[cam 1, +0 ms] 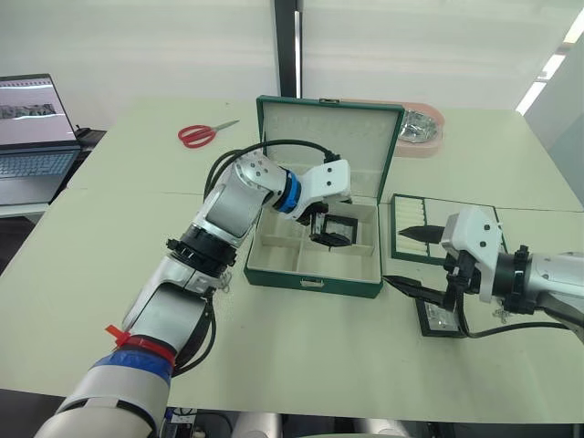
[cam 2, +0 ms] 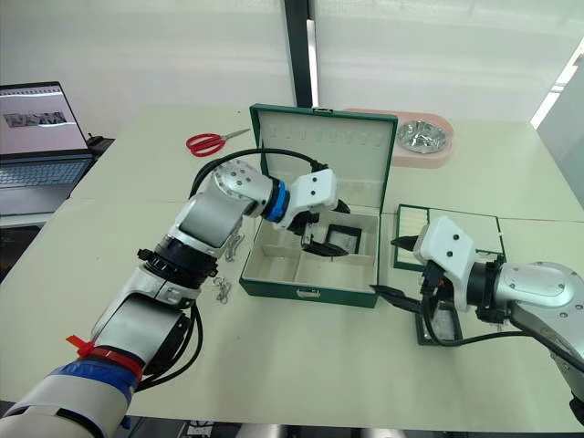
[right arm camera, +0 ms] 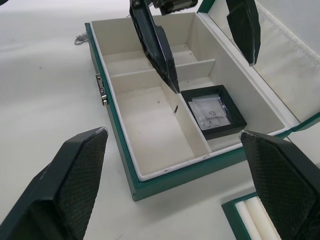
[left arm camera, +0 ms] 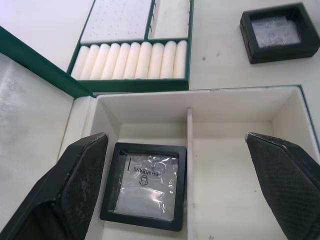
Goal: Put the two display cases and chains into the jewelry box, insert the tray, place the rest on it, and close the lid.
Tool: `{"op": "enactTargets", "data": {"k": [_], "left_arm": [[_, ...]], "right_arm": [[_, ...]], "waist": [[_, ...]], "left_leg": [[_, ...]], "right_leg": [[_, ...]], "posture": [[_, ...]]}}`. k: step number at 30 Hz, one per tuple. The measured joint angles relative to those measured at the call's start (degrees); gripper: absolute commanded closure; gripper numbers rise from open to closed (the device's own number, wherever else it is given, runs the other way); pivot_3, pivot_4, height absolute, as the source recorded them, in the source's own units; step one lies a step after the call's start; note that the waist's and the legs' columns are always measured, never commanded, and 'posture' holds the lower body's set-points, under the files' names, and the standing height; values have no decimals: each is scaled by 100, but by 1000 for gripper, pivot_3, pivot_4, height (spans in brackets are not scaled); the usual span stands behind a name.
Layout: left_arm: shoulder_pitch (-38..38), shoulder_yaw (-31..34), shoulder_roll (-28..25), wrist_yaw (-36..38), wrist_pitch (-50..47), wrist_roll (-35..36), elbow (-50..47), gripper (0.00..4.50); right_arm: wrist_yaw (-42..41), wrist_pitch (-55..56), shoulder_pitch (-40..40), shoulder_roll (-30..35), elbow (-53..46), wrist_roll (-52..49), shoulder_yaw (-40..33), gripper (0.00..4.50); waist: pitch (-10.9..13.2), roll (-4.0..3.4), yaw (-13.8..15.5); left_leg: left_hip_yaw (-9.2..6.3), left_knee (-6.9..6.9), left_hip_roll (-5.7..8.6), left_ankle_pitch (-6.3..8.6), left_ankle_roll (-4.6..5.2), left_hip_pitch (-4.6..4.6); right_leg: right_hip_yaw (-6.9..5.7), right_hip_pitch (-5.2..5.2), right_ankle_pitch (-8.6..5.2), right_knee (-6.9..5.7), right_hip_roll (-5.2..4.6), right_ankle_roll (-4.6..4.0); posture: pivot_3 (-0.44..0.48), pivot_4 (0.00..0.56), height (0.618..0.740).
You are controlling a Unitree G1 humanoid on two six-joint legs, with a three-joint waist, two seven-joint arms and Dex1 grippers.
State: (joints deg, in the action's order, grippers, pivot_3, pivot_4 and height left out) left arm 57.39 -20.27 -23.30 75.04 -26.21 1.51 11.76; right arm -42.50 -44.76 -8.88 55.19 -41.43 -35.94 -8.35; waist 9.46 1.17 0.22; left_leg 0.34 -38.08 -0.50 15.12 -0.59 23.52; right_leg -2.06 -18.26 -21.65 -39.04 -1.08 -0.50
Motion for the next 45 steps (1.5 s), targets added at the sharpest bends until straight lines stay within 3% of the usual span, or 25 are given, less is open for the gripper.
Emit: {"op": "enactTargets", "data": {"k": [6,10,17,22,26,31,37,45], "left_arm": [[-715,626,-683,275,-601,899,-1038,16],[-1286,1369,-1199,247,-732,1489,-1419,16],[-2176,2850,-2064,-493,-491,1753,-1107,16],[-3284,3590,-2679,-691,-26,1730,-504,16],[-4108,4144,-2881,-819,383,1739,217,16],[-4941,4603,-2928,-1058,705,1740,717,16],[-5781,4953,-2923,-1211,891,1778,949,16],[-6060,4991,-2900,-1250,975,1942,879,16]], "right_arm": [[-47,181,139,14,142,280,-1,0],[-175,306,203,35,193,329,-208,0],[-674,403,847,213,466,318,-1359,0],[-1240,492,1735,392,852,533,-2474,0],[-1978,684,2943,433,1093,890,-3519,0],[-2610,1015,3833,266,1427,1228,-4252,0],[-2989,1462,4591,-33,1761,1562,-4512,0],[-3025,1699,4606,-75,1933,1694,-4501,0]], "waist": [[0,0,-15],[0,-1,-21],[0,-1,-10],[0,-2,-10],[-1,-2,-11],[-1,-2,-28],[-2,-1,-33],[-2,-2,-33]], "left_leg": [[-4,-3,-2,-1,-1,-2],[-5,-2,-3,-1,-1,-5],[-6,0,-1,0,1,-7],[-6,3,-3,12,20,-12],[-4,7,-3,14,24,-18],[1,13,-7,15,26,-32],[7,18,-10,15,25,-41],[13,22,-12,16,25,-50]], "right_leg": [[0,1,0,-1,1,0],[0,1,0,0,1,0],[0,3,0,3,0,0],[1,4,0,3,-1,0],[1,7,0,5,-4,0],[5,11,-1,2,-6,0],[10,13,-1,2,-7,0],[14,18,-1,2,-7,0]], "posture": [[0,150,740],[0,150,740],[0,150,740],[0,150,740],[0,150,740],[0,150,740],[0,150,740],[0,150,740]]}}
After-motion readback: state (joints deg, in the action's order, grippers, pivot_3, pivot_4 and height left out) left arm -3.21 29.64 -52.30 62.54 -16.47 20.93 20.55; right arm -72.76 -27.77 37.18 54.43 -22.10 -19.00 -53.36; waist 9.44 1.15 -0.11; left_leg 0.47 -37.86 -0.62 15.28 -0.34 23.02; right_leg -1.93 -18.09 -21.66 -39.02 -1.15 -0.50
